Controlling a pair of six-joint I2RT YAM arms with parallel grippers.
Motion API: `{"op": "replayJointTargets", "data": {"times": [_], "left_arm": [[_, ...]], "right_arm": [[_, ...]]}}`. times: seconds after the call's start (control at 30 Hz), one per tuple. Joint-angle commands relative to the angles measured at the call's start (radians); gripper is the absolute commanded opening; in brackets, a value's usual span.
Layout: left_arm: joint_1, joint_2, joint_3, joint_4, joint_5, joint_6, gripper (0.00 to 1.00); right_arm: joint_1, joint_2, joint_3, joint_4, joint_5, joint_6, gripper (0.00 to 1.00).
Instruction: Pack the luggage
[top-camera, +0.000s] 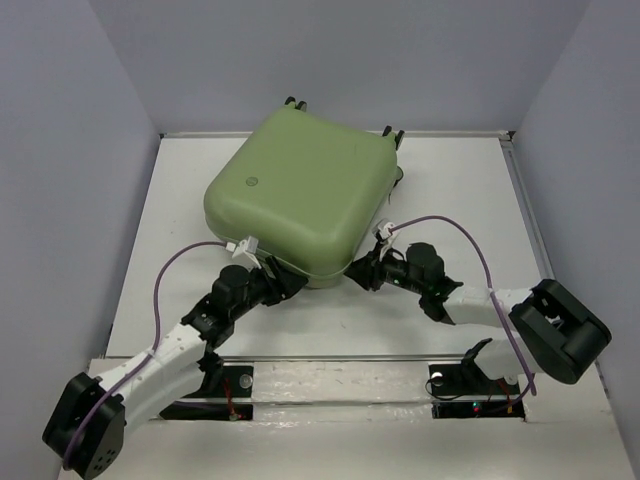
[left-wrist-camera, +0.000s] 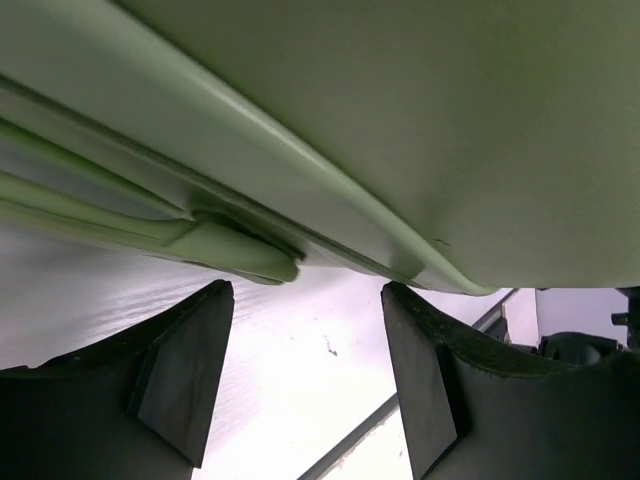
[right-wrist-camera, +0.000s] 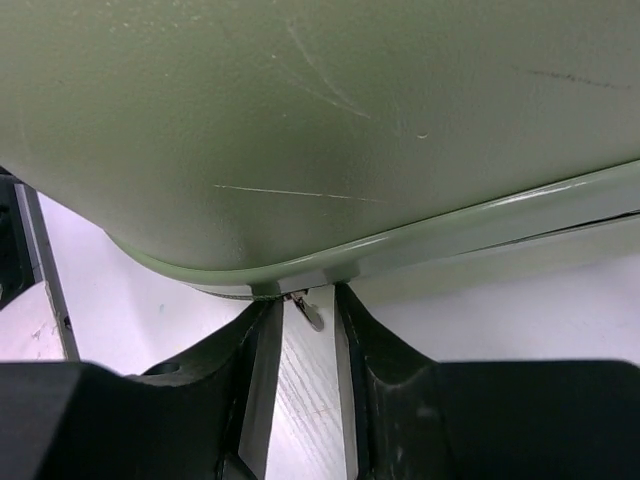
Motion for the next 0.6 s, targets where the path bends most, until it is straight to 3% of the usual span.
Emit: {"op": "replayJointTargets", "data": {"times": [0.0,0.17,0.2,0.37,0.57], "left_arm": [[-0.059,0.023,0.069,0.082,-0.103,-0.010,0.71],[-0.088,0.053,0.120,0.094,-0.122,0.000,0.71],[-0.088,0.059,0.126,0.096,-0.125,0.003,0.71],[-0.091,0.092,0.181,0.116,-0.129,0.019,0.71],[-0.091,0.154,0.264,0.150,-0.123,0.045,0.71]], "right_arm": [[-0.001,0.014,0.005,0.179,0.010,-0.020,0.29],[-0.001,0.035,0.011,0.211,-0.014,0.010,0.14],[-0.001,0.041,0.006,0.227,-0.016,0.019,0.07],[0.030,0.020,-0.043,0.261,0.000,0.099,0.07],[0.229,-0.080,-0.053,-0.001,0.209,0.111,0.07]]}}
